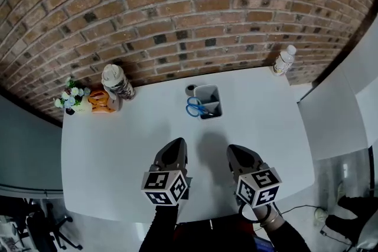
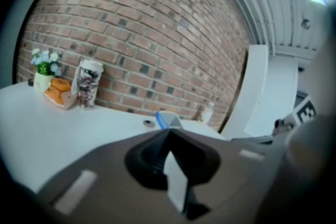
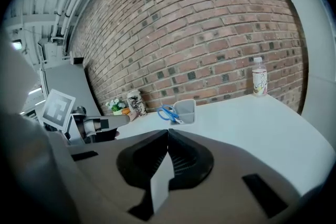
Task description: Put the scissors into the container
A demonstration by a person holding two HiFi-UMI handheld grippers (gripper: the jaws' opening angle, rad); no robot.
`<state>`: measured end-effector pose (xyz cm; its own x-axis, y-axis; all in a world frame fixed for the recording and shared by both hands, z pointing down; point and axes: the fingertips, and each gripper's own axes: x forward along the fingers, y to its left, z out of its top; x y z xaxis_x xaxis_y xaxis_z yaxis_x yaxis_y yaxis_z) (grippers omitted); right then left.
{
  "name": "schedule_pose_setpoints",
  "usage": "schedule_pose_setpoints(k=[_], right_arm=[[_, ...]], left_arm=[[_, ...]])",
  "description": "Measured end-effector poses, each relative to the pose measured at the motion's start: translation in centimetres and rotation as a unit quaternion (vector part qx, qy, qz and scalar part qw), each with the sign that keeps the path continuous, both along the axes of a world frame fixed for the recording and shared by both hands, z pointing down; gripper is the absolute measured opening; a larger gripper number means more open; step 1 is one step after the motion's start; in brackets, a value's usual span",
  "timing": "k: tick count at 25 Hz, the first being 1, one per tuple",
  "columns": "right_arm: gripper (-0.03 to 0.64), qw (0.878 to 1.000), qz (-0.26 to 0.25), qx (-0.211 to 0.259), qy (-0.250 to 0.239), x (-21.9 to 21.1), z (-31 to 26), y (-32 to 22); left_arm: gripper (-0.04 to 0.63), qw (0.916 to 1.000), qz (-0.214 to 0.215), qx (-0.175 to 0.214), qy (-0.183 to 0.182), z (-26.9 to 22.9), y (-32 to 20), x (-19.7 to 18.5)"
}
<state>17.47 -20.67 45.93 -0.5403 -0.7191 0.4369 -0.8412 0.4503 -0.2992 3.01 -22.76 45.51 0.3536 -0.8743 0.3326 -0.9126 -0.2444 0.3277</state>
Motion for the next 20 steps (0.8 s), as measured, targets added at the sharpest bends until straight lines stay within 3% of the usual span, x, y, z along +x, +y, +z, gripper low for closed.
schedule_pose_setpoints(k=[13, 20], right_arm=[[0.008, 0.999, -0.034, 0.021, 0.004, -2.3, -2.4, 2.6], [0.008, 0.998, -0.051, 0.037, 0.006, -3.5, -3.8, 4.6]], left_arm=[[0.003, 0.9988, 0.002, 0.019, -0.045, -2.1, 5.5, -3.3], [0.003, 0.9981, -0.011, 0.031, -0.052, -3.5, 8.4, -5.5]])
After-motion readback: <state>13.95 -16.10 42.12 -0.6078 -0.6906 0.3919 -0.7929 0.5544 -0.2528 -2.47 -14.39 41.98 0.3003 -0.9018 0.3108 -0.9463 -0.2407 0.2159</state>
